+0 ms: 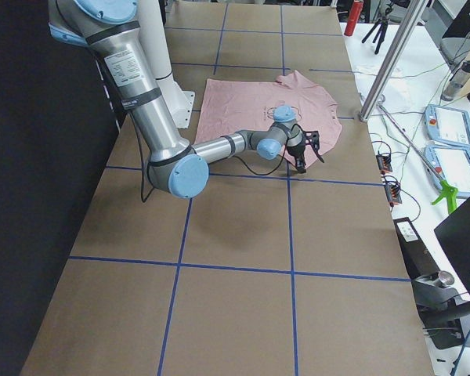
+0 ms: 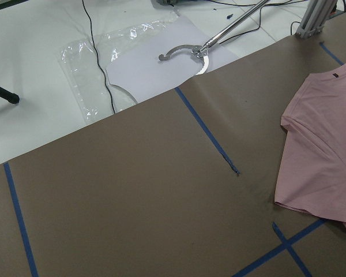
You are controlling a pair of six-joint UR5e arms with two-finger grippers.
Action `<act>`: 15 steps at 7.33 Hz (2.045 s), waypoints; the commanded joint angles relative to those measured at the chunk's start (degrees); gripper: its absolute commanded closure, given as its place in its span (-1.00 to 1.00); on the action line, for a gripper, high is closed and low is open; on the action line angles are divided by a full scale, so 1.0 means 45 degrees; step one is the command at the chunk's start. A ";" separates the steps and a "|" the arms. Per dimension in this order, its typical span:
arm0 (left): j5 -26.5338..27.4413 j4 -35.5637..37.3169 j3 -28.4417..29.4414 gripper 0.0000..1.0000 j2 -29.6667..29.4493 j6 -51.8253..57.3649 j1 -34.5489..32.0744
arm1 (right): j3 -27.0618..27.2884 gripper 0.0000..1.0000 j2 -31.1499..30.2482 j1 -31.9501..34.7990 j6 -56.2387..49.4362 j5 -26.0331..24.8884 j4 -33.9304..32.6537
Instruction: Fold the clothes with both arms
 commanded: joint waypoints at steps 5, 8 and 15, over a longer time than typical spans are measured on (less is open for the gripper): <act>-0.0002 0.0000 -0.0153 -1.00 0.0084 -0.0035 0.0000 | 0.0377 1.00 0.3236 -0.0972 0.2215 -0.1398 -0.4142; -0.0021 0.0000 -0.0192 -1.00 0.0142 -0.0016 0.0000 | -0.1318 1.00 0.4587 -0.1641 0.2908 -0.2301 -0.4029; 0.2012 -0.0898 -0.0231 -1.00 -0.0481 -0.3671 0.2767 | -0.0315 -1.00 0.4033 0.1608 -0.2271 0.2818 -0.4048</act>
